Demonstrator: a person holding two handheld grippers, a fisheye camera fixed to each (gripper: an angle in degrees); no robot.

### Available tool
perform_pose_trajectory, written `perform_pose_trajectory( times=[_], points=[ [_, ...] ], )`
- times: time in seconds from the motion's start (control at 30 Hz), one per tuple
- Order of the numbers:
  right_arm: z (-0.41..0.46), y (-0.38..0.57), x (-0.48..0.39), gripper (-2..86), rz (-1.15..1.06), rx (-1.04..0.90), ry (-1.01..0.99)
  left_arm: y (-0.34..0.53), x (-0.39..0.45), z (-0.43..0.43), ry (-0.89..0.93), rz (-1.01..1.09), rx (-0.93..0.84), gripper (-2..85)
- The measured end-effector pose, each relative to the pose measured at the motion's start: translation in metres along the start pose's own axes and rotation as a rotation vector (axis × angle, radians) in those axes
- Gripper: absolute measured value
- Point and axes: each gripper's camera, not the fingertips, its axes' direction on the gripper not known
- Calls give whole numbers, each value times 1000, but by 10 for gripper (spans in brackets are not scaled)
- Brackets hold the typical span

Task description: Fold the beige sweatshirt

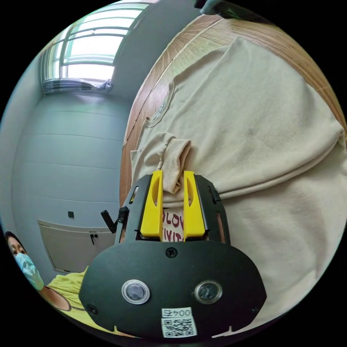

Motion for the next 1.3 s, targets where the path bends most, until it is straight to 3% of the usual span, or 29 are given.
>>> perform_pose_trajectory(
  times=[0.2, 0.37, 0.43, 0.67, 0.8, 0.93, 1.13, 1.3],
  points=[
    [21, -18, -51, 33, -84, -56, -4, 0, -11, 2, 10, -5, 1, 12],
    [-7, -23, -201, 23, -507, -34, 83, -1, -16, 4, 5, -3, 1, 11],
    [-19, -13, -216, 21, -576, 4, 182, -2, -17, 4, 4, -3, 1, 11],
    [28, -11, -67, 23, -205, -156, 274, -5, -21, 7, -5, 1, 2, 11],
    [30, 0, -81, 24, -217, -113, 224, -7, -23, 8, -3, 0, 2, 12],
    [25, 16, -156, 25, -429, -45, 270, -10, -24, 10, -4, 0, 3, 11],
    [61, 21, -93, 43, -247, -192, 403, -14, -27, 12, 5, -3, 4, 11],
    [41, 45, -126, 73, -315, -13, 489, -19, -28, 13, 10, -5, 4, 11]
  ],
)
